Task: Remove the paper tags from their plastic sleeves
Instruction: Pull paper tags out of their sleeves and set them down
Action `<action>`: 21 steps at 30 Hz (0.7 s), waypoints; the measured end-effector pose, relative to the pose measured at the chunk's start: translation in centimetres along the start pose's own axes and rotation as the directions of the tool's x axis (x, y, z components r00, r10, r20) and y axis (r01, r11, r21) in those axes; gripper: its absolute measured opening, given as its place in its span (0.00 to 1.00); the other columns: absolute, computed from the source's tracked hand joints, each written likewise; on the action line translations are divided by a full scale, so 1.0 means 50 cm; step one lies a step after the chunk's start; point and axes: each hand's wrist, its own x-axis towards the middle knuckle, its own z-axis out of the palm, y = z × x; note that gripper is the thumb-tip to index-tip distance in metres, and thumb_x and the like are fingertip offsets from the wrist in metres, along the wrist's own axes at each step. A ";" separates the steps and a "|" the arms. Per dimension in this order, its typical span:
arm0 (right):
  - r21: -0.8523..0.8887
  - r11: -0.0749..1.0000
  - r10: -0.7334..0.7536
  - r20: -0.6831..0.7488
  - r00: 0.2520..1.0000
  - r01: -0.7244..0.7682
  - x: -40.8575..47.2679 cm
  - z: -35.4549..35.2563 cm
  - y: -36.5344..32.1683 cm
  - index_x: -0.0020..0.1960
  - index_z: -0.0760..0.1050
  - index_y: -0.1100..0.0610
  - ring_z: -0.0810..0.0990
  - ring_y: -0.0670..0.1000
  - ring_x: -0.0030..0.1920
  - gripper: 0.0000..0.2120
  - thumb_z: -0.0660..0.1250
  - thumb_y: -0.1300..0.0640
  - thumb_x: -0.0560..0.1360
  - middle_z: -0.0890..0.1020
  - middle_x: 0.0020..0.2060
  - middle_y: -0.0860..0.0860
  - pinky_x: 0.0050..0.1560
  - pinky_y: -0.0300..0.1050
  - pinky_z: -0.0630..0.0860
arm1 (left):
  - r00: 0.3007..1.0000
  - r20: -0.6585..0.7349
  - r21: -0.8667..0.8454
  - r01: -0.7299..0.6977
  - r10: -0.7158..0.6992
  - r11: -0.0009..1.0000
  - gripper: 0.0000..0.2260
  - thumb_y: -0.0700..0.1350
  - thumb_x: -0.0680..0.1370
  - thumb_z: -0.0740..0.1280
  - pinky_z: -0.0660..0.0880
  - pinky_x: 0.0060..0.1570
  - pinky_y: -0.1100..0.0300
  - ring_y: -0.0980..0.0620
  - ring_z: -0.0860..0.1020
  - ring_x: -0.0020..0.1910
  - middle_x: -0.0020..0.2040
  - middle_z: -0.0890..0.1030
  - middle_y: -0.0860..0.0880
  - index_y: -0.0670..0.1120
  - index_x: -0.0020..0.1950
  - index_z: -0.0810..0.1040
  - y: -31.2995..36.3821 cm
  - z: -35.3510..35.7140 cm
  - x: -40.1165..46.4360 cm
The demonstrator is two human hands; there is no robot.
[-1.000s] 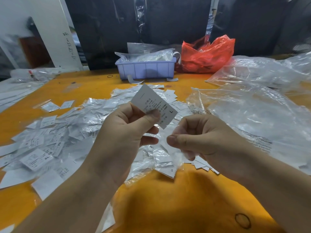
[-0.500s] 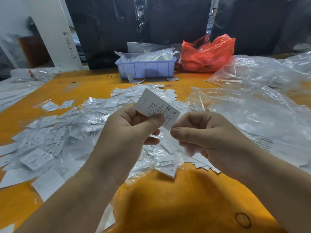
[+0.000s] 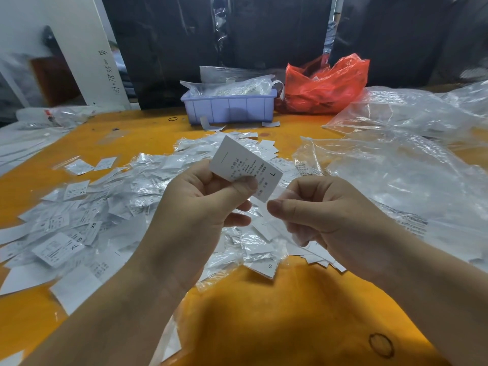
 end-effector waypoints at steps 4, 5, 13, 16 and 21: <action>0.010 1.000 -0.016 0.004 1.000 0.016 -0.001 0.001 -0.001 0.34 0.79 0.53 0.74 0.46 0.27 0.06 0.73 0.51 0.64 0.77 0.26 0.49 0.30 0.38 0.72 | 1.000 0.014 0.021 -0.009 0.008 1.000 0.09 0.46 0.68 0.71 0.79 0.34 0.62 0.55 0.80 0.35 0.43 0.86 0.49 0.58 0.46 0.86 -0.001 0.001 -0.001; 0.014 1.000 -0.019 0.006 1.000 0.019 -0.002 0.001 -0.001 0.34 0.80 0.53 0.74 0.46 0.28 0.05 0.73 0.53 0.65 0.78 0.27 0.49 0.30 0.37 0.72 | 1.000 0.020 0.025 -0.011 0.011 1.000 0.10 0.46 0.68 0.71 0.79 0.34 0.62 0.55 0.80 0.35 0.43 0.86 0.49 0.58 0.46 0.86 -0.002 0.001 -0.002; 0.082 0.995 -0.045 -0.050 0.998 0.049 0.000 -0.001 -0.002 0.35 0.79 0.58 0.73 0.48 0.27 0.06 0.71 0.64 0.71 0.77 0.28 0.52 0.28 0.36 0.71 | 0.998 0.045 0.131 -0.048 0.043 0.990 0.10 0.47 0.70 0.71 0.78 0.35 0.63 0.56 0.80 0.36 0.42 0.86 0.50 0.52 0.50 0.84 -0.008 -0.003 -0.002; 0.083 0.995 -0.049 -0.067 0.997 0.055 0.000 -0.003 0.000 0.38 0.80 0.61 0.73 0.48 0.27 0.03 0.71 0.62 0.70 0.77 0.27 0.51 0.29 0.37 0.72 | 0.995 0.066 0.201 -0.086 0.075 0.976 0.09 0.47 0.72 0.72 0.77 0.35 0.65 0.57 0.80 0.36 0.41 0.85 0.52 0.53 0.51 0.83 -0.008 -0.005 -0.004; 0.020 0.997 -0.073 -0.078 0.994 0.075 0.001 -0.005 0.001 0.40 0.82 0.60 0.73 0.46 0.28 0.05 0.72 0.57 0.69 0.78 0.28 0.50 0.31 0.39 0.73 | 0.995 0.076 0.272 -0.090 0.072 0.958 0.09 0.51 0.70 0.74 0.76 0.34 0.66 0.59 0.80 0.35 0.40 0.85 0.54 0.55 0.50 0.83 -0.008 -0.007 -0.001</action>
